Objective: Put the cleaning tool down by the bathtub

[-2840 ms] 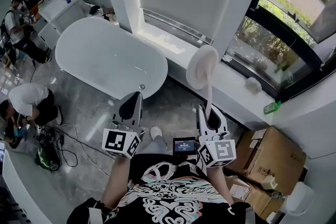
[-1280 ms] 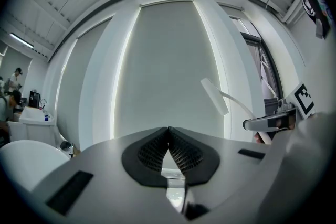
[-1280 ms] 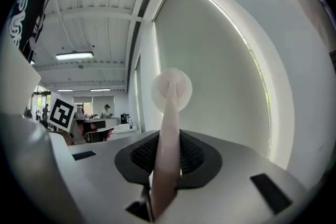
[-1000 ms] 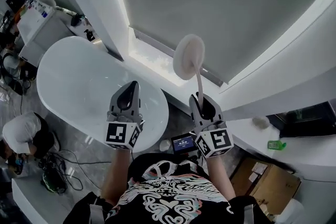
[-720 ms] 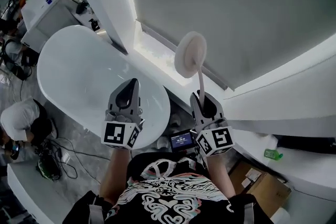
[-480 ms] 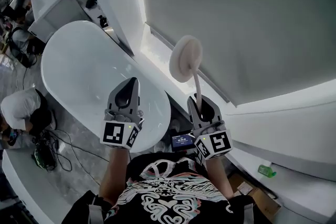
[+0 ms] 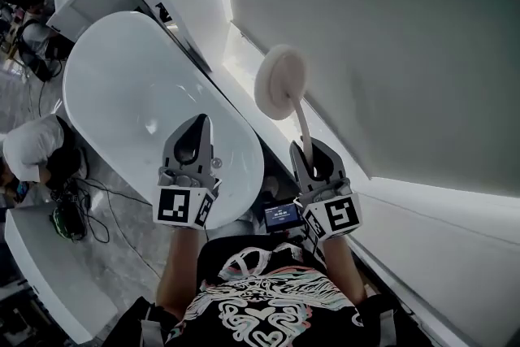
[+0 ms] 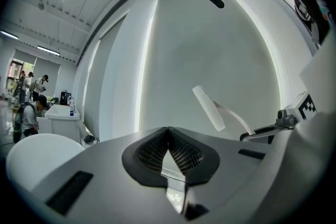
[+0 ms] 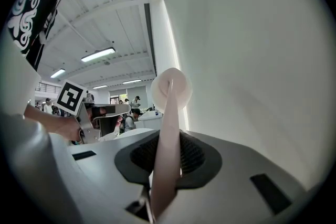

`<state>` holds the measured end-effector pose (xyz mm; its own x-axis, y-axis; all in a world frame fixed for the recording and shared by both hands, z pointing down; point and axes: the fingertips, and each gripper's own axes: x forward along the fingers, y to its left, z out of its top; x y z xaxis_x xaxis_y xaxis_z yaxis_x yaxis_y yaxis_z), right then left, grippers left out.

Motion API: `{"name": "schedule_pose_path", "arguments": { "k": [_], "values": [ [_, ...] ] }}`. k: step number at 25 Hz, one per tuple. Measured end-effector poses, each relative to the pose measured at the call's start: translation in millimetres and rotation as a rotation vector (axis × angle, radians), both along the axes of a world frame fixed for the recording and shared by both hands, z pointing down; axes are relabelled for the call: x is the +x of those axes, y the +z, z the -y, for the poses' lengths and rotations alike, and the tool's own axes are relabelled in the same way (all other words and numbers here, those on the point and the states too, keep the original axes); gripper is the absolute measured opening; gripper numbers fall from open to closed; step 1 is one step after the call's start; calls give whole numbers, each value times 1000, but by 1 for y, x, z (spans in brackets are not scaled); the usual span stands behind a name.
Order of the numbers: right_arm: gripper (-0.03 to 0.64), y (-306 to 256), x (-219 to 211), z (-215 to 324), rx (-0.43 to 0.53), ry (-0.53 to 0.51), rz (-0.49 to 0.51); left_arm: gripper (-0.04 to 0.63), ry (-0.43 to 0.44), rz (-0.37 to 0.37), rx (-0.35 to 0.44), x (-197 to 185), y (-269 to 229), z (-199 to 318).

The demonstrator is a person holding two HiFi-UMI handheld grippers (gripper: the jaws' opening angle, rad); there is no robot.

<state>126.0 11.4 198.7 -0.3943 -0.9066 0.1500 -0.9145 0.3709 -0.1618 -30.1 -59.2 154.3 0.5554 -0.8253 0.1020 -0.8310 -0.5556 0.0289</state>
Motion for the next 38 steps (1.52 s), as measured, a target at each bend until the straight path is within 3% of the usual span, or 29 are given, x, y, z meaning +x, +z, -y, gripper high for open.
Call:
{"name": "schedule_pose_path", "arguments": {
  "k": [8,12,22,28,38],
  "values": [
    [91,35,4,22,-43,7,-38,17,-33,-8,-28,-11,28,21],
    [91,56,-7,29,-79,-16,-65,17,-69,28,10,-26,40,30],
    [91,101,-12,57,-105,-39,-87,17,-99,86,-32,-35,95,52],
    [91,135,-17,74,-139,-48,-95,17,-92,97,-71,-37,129,59],
    [91,219,-27,100,-208,-50,-46,17,-100,74,-174,-35,228,66]
  ]
}}
